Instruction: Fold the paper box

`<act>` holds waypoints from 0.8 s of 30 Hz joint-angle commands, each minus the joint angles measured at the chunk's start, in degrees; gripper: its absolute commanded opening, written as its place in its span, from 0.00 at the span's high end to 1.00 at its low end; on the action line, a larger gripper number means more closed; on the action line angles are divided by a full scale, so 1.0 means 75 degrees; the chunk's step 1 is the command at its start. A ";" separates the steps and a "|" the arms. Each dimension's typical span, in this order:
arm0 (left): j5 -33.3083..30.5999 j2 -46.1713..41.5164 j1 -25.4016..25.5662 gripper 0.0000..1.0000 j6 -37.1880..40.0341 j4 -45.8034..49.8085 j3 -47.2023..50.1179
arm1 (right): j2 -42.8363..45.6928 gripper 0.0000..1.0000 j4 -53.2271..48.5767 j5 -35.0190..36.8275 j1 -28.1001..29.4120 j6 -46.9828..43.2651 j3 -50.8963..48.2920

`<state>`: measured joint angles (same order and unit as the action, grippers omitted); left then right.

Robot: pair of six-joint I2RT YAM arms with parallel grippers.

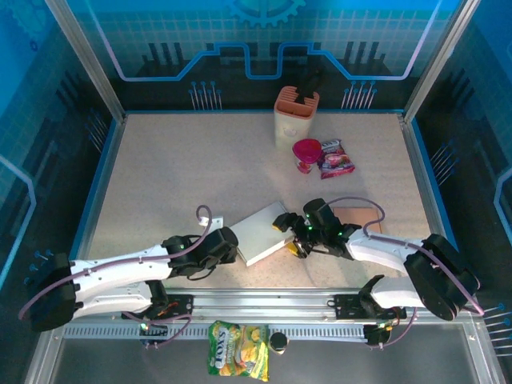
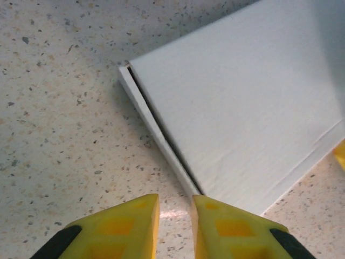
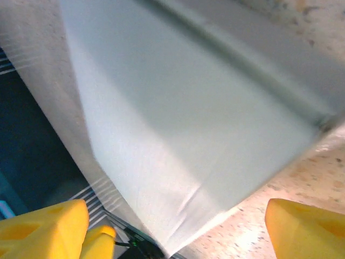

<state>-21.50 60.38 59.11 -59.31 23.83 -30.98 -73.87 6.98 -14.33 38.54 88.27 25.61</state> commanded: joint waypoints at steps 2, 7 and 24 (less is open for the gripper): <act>-0.0185 -0.0243 0.0046 0.72 -0.0192 -0.0228 0.0056 | 0.0396 0.13 -0.0873 -0.0127 -0.0141 -0.0670 -0.0057; -0.0076 -0.0682 0.0040 0.65 -0.0297 -0.0057 0.0030 | 0.1087 0.12 -0.2035 0.0156 -0.0350 -0.1339 0.0125; 0.2619 -0.2584 -0.3784 0.37 0.1509 0.0988 -0.0346 | 0.3590 0.00 -0.5590 0.2583 -0.2282 -0.6167 0.1940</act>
<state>-7.99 41.50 33.74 -51.86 28.08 -31.79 -48.16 -27.11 0.82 24.10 47.53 38.92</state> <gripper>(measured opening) 0.633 0.996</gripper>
